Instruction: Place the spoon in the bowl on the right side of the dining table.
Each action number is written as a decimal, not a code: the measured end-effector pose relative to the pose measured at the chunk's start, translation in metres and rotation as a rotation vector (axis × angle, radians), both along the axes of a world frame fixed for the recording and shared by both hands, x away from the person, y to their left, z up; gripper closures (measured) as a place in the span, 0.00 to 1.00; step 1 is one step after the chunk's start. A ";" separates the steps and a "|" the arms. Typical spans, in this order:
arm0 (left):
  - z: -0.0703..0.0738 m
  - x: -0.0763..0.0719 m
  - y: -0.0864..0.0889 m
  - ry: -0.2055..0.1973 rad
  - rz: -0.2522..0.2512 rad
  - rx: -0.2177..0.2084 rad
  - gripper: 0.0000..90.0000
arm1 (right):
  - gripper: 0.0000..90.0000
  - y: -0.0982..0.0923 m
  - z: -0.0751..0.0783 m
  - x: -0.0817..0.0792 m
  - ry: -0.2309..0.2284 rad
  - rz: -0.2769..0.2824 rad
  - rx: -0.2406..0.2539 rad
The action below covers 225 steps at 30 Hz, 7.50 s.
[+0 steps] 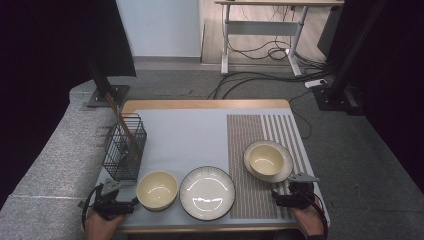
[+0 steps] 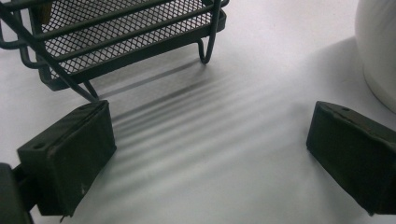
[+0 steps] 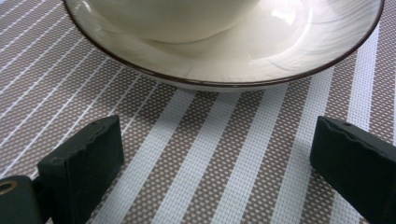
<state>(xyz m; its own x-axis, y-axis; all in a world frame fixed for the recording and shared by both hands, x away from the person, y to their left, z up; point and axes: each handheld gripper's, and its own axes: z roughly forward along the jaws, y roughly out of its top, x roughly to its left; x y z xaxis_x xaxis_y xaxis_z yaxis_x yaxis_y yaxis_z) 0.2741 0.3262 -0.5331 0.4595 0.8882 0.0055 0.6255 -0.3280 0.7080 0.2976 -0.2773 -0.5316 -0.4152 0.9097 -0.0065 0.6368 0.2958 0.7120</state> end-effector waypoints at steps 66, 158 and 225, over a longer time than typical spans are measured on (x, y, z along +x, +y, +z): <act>0.000 0.000 0.000 0.002 0.000 -0.002 0.01 | 0.00 0.120 0.104 0.063 0.010 0.421 0.007; 0.001 0.001 0.001 0.010 -0.009 0.004 0.00 | 0.21 0.379 0.141 0.159 0.069 0.787 0.033; 0.001 0.001 0.001 0.013 -0.012 0.003 0.00 | 0.98 0.444 0.167 0.164 0.052 0.849 0.070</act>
